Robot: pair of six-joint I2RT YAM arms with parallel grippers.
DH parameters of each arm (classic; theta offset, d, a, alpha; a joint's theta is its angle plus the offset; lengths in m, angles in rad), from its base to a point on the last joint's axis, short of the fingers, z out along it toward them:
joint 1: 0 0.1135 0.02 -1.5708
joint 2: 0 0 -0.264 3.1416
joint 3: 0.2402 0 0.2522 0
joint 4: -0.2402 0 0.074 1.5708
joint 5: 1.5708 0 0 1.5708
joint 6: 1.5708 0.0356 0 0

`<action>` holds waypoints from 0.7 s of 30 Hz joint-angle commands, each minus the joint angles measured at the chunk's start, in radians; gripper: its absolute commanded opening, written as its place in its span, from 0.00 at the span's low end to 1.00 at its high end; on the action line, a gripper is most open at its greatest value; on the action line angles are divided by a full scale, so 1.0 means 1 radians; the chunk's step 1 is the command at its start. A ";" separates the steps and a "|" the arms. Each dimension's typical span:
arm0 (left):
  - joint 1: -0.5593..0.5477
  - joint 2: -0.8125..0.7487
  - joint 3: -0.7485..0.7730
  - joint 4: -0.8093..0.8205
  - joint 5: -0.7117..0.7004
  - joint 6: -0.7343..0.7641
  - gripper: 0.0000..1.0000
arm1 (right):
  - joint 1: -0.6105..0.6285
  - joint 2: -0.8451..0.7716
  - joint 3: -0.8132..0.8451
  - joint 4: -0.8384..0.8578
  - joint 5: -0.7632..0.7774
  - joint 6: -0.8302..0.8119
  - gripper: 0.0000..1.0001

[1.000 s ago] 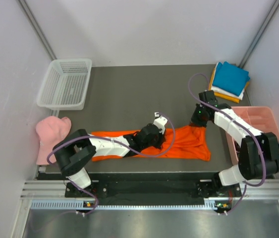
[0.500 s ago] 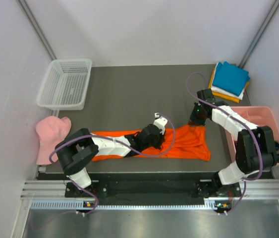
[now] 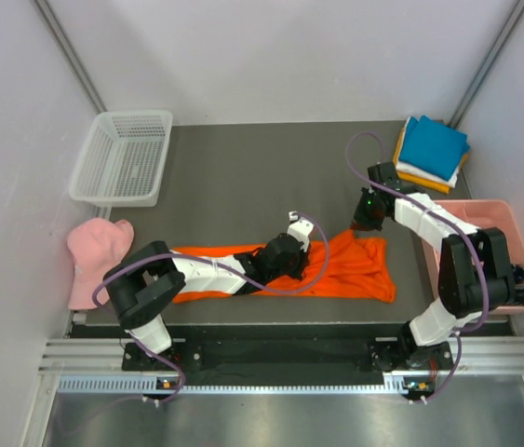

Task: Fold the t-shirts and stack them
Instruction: Fold the other side of the tshirt into a rectangle

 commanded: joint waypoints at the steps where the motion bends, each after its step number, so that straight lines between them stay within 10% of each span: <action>1: -0.001 -0.011 -0.010 0.009 -0.003 -0.013 0.00 | 0.011 0.006 0.051 0.048 0.019 -0.019 0.00; 3: -0.001 -0.011 -0.010 0.010 0.000 -0.013 0.00 | 0.012 0.007 0.053 0.050 0.019 -0.022 0.00; 7: -0.001 -0.014 -0.012 0.009 -0.003 -0.015 0.00 | 0.009 -0.006 0.053 0.030 0.055 -0.031 0.39; 10: -0.001 -0.020 -0.015 0.009 -0.009 -0.015 0.00 | 0.011 -0.057 0.047 0.002 0.117 -0.043 0.48; 21: -0.002 -0.025 -0.017 0.010 0.008 -0.013 0.00 | 0.011 -0.302 -0.125 -0.078 0.096 -0.043 0.48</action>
